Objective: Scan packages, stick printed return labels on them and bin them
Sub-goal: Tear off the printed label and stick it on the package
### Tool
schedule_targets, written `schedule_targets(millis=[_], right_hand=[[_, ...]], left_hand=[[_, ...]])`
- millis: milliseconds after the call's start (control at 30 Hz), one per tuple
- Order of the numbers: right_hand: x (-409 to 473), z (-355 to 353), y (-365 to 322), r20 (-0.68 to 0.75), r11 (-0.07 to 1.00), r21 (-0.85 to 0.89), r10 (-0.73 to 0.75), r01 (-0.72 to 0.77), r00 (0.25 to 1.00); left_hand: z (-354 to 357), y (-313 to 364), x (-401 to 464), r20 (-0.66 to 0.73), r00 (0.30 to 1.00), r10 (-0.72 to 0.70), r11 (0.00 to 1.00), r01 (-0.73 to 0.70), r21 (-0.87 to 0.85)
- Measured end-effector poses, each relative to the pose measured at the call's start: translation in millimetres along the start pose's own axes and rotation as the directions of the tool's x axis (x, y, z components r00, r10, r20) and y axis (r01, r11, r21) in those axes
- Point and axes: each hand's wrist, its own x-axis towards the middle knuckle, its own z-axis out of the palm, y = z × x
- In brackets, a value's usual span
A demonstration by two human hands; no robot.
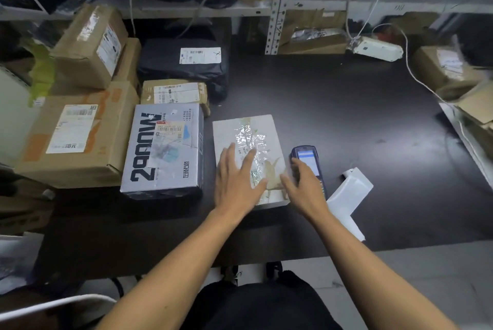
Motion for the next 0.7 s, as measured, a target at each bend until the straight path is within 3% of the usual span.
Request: schedule_targets(millis=[233, 367, 500, 600, 700], right_hand=[[0.6, -61.9, 32.2, -0.308, 1.000, -0.020, -0.029, 0.024, 0.951], [2.2, -103.0, 75.3, -0.407, 0.992, -0.057, 0.081, -0.113, 0.910], [5.1, -126.2, 115.4, -0.221, 0.960, -0.062, 0.253, -0.273, 0.942], [5.8, -126.5, 137.1, -0.064, 0.971, -0.112, 0.203, -0.209, 0.977], [0.3, -118.9, 150.7, -0.017, 0.983, -0.126, 0.133, -0.134, 0.991]], left_hand=[[35.8, 84.4, 24.2, 0.080, 0.967, 0.240, 0.971, -0.241, -0.005], [71.6, 140.0, 31.1, 0.221, 0.942, 0.254, 0.966, -0.237, -0.101], [107.2, 178.5, 38.5, 0.362, 0.911, 0.196, 0.971, -0.129, -0.201], [129.5, 192.1, 41.6, 0.421, 0.895, 0.148, 0.972, -0.054, -0.227], [144.8, 194.5, 44.4, 0.410, 0.908, 0.086, 0.976, 0.006, -0.218]])
